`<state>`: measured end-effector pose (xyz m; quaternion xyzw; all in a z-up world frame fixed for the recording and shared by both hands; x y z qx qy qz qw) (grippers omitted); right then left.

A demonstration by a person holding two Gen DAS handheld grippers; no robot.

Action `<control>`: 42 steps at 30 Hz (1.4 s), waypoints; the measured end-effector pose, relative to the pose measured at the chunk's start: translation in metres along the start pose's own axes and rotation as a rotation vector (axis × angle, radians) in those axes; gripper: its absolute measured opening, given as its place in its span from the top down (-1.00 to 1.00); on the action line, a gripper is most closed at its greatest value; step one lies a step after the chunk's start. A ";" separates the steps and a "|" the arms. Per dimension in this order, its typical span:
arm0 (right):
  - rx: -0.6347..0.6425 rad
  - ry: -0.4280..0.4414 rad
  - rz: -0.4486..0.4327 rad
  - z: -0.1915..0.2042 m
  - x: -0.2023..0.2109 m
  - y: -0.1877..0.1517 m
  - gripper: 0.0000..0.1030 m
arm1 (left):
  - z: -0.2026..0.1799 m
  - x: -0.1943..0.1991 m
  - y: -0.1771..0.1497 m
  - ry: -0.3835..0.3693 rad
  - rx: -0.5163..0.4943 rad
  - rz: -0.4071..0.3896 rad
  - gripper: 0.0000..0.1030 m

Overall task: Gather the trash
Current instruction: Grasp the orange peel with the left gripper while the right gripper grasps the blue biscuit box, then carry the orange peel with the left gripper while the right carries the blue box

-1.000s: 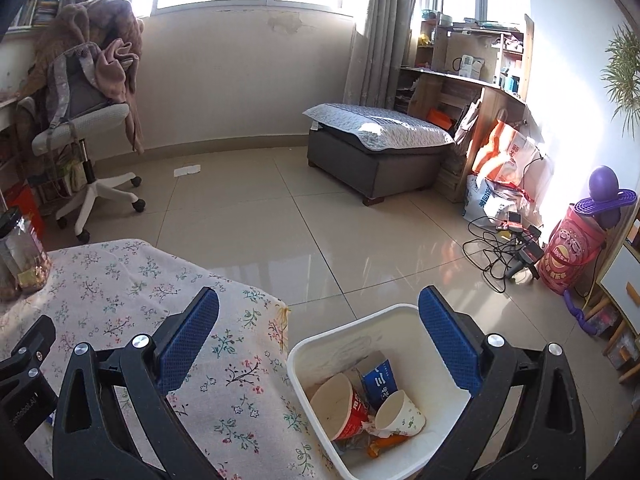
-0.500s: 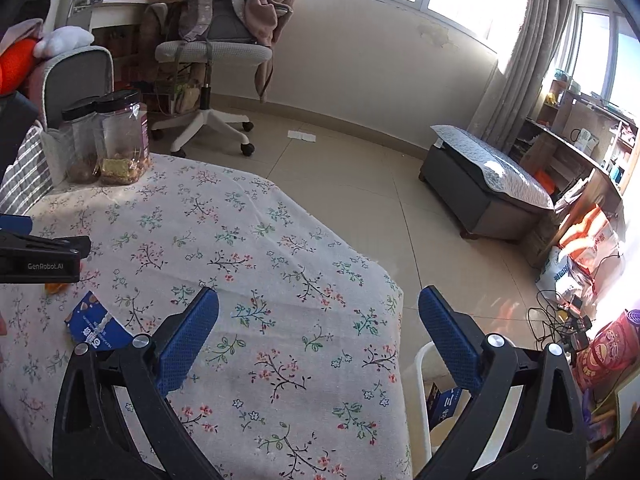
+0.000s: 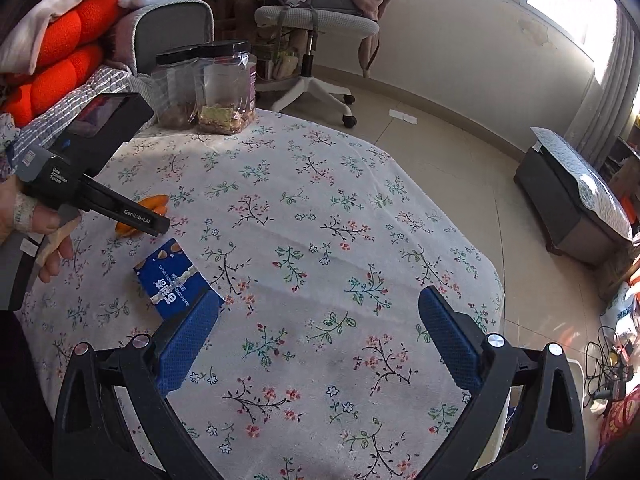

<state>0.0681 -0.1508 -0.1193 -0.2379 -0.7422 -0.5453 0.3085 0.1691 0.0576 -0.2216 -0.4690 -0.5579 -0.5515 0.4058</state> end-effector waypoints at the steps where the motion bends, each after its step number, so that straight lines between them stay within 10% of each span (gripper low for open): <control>1: 0.024 0.011 -0.002 0.004 0.000 -0.001 -0.86 | 0.000 -0.004 -0.001 -0.008 -0.002 0.012 -0.44; 6: 0.091 0.066 -0.009 0.022 0.004 -0.004 -0.86 | -0.003 0.002 -0.001 -0.033 -0.018 -0.016 0.36; 9: 0.108 0.119 -0.002 0.030 0.005 -0.004 -0.86 | 0.003 0.013 -0.002 -0.122 0.056 -0.028 0.48; 29: 0.477 0.283 0.238 0.156 -0.078 0.006 -0.68 | 0.036 0.114 0.039 -0.364 0.238 -0.334 0.49; 32: 0.401 0.383 0.296 0.150 -0.083 0.004 -0.12 | 0.041 0.116 0.044 -0.369 0.255 -0.345 0.49; 42: 0.109 0.334 0.179 0.113 -0.076 0.053 -0.05 | 0.047 0.123 0.047 -0.322 0.265 -0.385 0.49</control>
Point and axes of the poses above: each gripper's, at about its wrist camera, not at the fingertips, and x roughly against the way its jaws point, z to its left, y to its top, the point moved 6 cm from there along -x, roughly the way its jaws point, and after that the axes turned 5 degrees about -y, right-handed, at the moved point
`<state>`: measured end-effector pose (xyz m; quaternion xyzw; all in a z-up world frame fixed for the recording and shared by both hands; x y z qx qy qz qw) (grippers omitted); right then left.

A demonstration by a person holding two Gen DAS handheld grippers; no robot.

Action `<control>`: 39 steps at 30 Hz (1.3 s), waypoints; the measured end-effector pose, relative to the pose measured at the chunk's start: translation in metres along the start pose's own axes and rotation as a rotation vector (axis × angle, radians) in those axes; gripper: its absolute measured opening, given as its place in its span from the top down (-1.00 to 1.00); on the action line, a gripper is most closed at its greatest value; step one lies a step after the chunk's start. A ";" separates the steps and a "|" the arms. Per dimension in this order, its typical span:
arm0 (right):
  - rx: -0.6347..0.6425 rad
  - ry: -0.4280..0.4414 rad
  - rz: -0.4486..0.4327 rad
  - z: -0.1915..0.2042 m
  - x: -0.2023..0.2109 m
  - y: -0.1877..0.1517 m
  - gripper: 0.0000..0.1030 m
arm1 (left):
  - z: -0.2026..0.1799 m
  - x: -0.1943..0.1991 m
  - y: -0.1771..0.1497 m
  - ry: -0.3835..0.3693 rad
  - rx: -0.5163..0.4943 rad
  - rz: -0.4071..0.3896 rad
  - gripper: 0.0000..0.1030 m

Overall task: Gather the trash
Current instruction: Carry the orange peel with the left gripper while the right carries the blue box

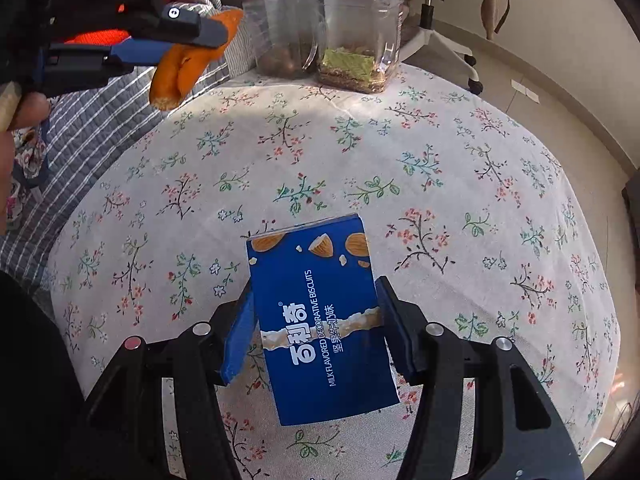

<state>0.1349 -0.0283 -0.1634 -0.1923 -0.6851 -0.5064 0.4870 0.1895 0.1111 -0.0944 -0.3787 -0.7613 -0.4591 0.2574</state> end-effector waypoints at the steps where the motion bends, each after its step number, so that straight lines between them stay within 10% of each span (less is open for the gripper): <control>1: -0.017 -0.017 -0.031 -0.006 0.007 0.006 -0.05 | 0.000 0.000 0.000 0.005 -0.002 -0.003 0.49; 27: -0.341 -0.546 -0.457 -0.087 0.154 0.025 -0.08 | -0.071 0.048 -0.018 0.284 -0.308 -0.350 0.48; 39: -0.427 -0.640 -0.503 -0.127 0.198 -0.015 -0.10 | -0.146 0.056 -0.049 0.227 -0.386 -0.389 0.48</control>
Point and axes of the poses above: each gripper's, at about its wrist camera, not at the fingertips, and x roughly against the way its jaws point, z to its left, y to its top, the point moved 6 cm from there along -x, roughly the way its jaws point, and after that the axes turned 5 degrees about -y, right-handed, at the moved point
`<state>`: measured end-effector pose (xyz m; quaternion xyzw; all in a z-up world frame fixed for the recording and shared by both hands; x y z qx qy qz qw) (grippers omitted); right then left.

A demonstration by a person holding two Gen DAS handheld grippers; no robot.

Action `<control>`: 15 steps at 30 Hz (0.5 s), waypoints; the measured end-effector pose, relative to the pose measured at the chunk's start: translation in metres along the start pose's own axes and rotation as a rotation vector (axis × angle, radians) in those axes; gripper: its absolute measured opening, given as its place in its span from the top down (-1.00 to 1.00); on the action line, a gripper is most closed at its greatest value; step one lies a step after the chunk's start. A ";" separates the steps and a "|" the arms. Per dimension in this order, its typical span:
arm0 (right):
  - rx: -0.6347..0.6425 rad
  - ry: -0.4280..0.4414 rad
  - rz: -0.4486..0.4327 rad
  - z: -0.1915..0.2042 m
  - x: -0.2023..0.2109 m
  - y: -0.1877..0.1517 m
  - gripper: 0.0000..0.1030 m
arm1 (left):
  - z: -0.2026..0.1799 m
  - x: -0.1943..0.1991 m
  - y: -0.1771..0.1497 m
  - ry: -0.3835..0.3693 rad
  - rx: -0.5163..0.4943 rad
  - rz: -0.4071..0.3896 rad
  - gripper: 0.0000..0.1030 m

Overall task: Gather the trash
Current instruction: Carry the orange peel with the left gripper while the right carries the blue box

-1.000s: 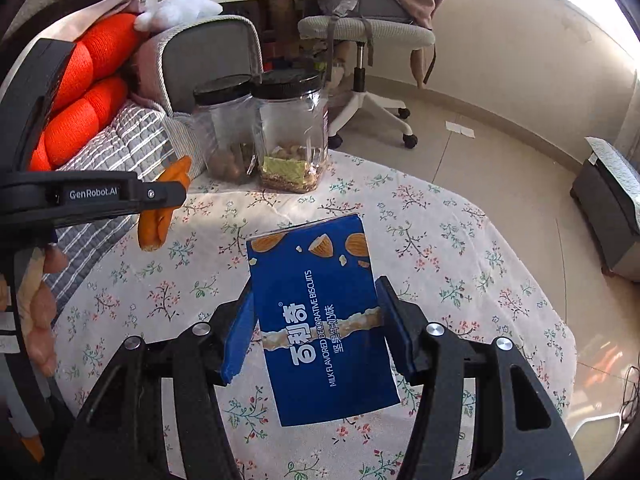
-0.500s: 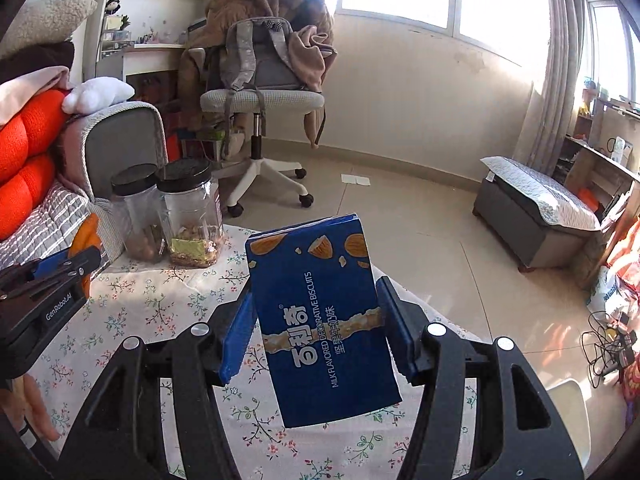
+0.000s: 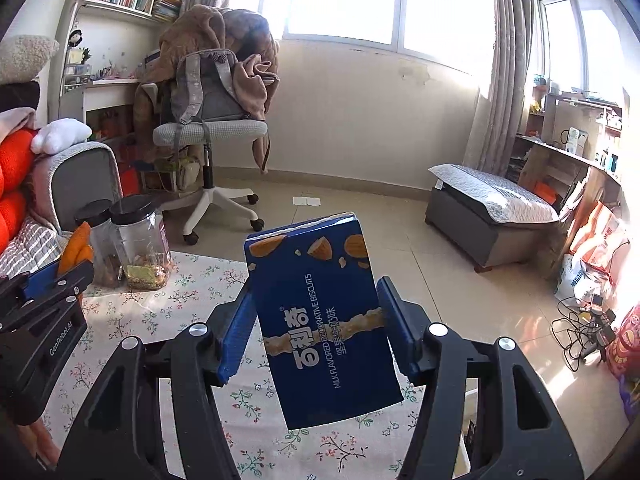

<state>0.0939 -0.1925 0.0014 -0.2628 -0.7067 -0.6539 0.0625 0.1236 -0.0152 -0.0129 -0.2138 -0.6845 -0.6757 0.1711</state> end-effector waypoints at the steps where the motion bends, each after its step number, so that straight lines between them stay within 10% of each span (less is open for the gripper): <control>1: -0.008 -0.009 0.001 -0.007 0.000 -0.001 -0.09 | -0.007 0.003 0.001 -0.008 -0.004 -0.005 0.48; 15: -0.117 -0.176 0.061 -0.143 0.006 -0.031 0.04 | -0.092 0.032 -0.009 -0.125 -0.105 -0.013 0.48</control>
Point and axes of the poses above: each gripper's, at about its wrist camera, not at the fingertips, and x roughly against the way its jaws point, z to its left, y to its top, the point moved 6 cm from there along -x, roughly the way its jaws point, and after that the axes turned 5 degrees about -y, right-handed, at the moved point
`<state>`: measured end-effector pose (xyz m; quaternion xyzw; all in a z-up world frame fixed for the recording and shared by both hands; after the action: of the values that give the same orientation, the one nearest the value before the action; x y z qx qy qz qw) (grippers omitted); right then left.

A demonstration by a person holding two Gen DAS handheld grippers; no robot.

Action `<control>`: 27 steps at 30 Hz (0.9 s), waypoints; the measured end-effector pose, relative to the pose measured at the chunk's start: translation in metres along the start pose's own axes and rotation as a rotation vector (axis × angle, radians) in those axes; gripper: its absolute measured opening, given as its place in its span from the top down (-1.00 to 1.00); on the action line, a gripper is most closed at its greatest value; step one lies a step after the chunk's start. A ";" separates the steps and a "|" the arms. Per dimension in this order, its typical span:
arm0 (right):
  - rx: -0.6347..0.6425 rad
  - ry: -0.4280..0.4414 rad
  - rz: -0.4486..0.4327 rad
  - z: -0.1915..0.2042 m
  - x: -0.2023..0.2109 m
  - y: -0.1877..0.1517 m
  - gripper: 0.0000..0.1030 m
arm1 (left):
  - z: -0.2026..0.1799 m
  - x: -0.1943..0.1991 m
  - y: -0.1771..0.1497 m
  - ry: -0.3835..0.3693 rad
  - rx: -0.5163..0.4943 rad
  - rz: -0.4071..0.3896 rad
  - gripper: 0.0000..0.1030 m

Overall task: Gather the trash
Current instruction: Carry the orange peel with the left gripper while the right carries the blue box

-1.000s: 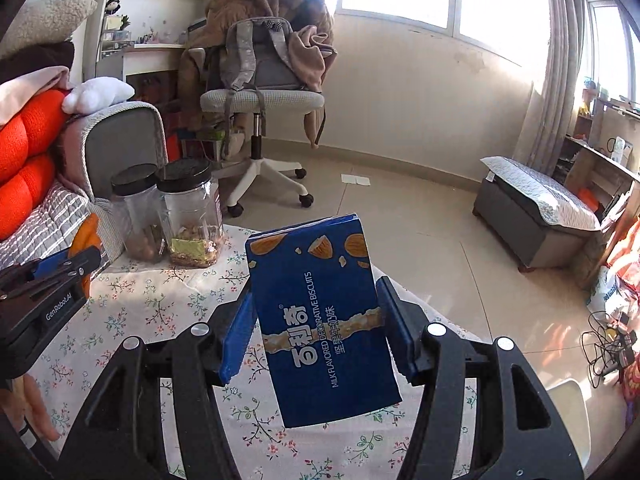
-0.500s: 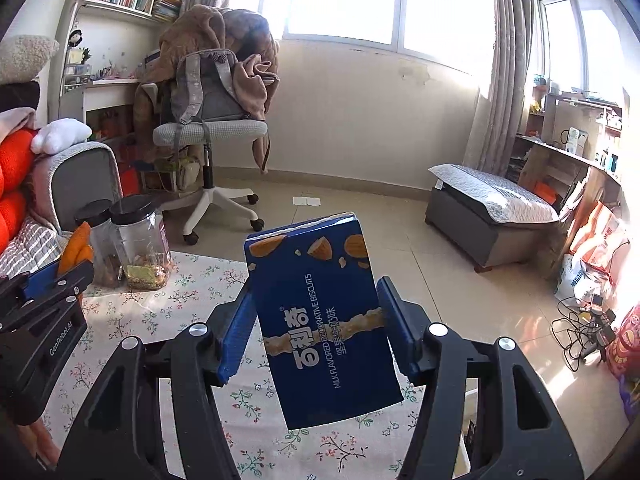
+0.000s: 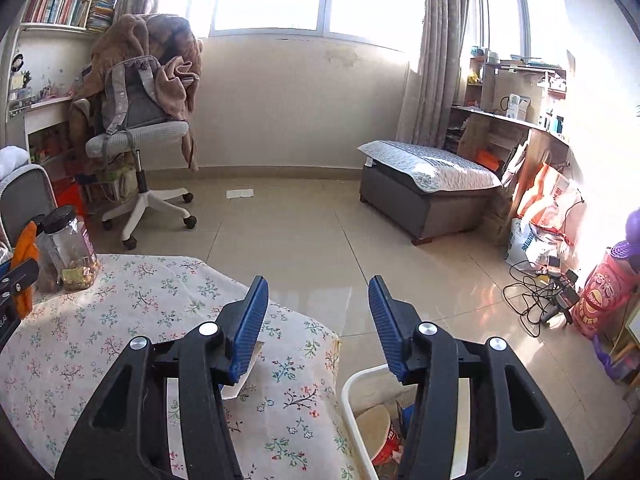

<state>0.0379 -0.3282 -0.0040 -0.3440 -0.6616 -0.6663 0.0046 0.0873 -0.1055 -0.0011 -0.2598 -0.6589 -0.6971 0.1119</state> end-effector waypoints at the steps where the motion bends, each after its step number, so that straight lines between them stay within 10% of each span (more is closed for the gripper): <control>1: -0.018 -0.007 0.020 -0.010 -0.003 -0.002 0.02 | -0.006 0.000 -0.001 -0.007 -0.008 0.000 0.48; 3: -0.054 0.019 0.107 -0.019 -0.018 -0.010 -0.04 | -0.015 0.000 -0.002 -0.026 -0.014 0.005 0.48; 5: -0.058 0.075 0.211 -0.009 -0.035 -0.022 -0.53 | -0.018 -0.002 -0.003 -0.045 -0.011 0.015 0.47; 16: -0.061 0.082 0.553 0.097 -0.129 -0.106 -0.74 | 0.030 -0.023 -0.017 -0.001 -0.016 0.049 0.44; 22: -0.039 0.034 0.620 0.123 -0.164 -0.130 -0.68 | 0.070 -0.048 -0.039 0.018 0.033 0.099 0.44; 27: 0.042 0.011 0.552 0.127 -0.166 -0.132 -0.04 | 0.094 -0.070 -0.056 0.000 0.118 0.164 0.44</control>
<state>0.1616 -0.2738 -0.2114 -0.5071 -0.5567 -0.6278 0.1967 0.1385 -0.0205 -0.0853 -0.3058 -0.6751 -0.6457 0.1838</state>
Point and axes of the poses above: each gripper's, at about its wrist camera, not at the fingertips, and x roughly against the way its jaws point, z to its left, y to its top, the point moved 6 cm from there along -x, roughly the way its jaws point, and after that the axes turned 5 degrees about -y, right-handed, at the moved point
